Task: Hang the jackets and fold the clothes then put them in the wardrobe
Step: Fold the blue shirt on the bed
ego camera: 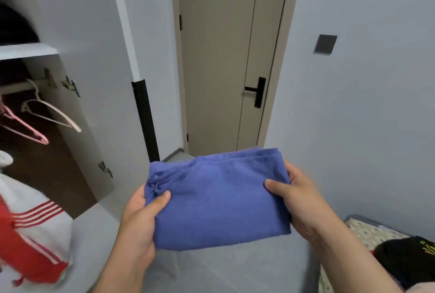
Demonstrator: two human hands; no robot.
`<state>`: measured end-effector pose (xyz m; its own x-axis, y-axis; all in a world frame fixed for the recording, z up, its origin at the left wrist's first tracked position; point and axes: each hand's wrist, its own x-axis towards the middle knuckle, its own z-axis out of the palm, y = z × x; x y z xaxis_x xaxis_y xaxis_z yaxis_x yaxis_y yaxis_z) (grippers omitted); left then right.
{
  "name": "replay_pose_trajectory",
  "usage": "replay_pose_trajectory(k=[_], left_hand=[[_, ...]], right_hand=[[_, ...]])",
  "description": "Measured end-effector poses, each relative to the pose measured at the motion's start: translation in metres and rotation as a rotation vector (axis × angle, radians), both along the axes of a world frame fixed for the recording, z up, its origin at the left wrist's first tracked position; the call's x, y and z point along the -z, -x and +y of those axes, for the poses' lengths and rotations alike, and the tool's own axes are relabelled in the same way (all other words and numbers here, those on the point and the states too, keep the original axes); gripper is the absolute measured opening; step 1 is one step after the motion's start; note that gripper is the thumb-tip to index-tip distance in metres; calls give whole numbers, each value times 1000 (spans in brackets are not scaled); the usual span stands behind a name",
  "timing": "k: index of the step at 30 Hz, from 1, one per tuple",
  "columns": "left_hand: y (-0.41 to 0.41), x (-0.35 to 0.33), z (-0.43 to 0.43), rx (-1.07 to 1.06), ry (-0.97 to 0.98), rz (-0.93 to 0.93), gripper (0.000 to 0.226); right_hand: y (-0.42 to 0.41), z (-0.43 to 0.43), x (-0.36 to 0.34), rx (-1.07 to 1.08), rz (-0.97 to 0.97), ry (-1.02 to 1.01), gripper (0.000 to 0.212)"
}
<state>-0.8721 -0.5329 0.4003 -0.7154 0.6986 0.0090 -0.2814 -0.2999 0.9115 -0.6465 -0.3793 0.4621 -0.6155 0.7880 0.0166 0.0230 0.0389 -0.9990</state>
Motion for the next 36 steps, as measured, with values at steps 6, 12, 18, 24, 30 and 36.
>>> replay_pose_trajectory(k=[6,12,18,24,30,36], left_hand=[[68,-52,-30,-226,-47,200,30],[142,-91,-72,-498,-10,364,34],[205,-136,-134,-831,30,450,35],[249,-156,-185,-1023,22,424,26],[317,-163,-232,-1132,-5,445,27],[423,-170,-293,-1206,5,482,29]], right_hand=[[95,8,-39,-178,128,-82,43],[219,0,-65,-404,232,-206,52],[333,-39,-100,-684,348,-273,65],[432,-77,-130,-812,422,-229,57],[526,-121,-137,-857,403,-269,54],[637,-184,-154,-812,435,-334,51]])
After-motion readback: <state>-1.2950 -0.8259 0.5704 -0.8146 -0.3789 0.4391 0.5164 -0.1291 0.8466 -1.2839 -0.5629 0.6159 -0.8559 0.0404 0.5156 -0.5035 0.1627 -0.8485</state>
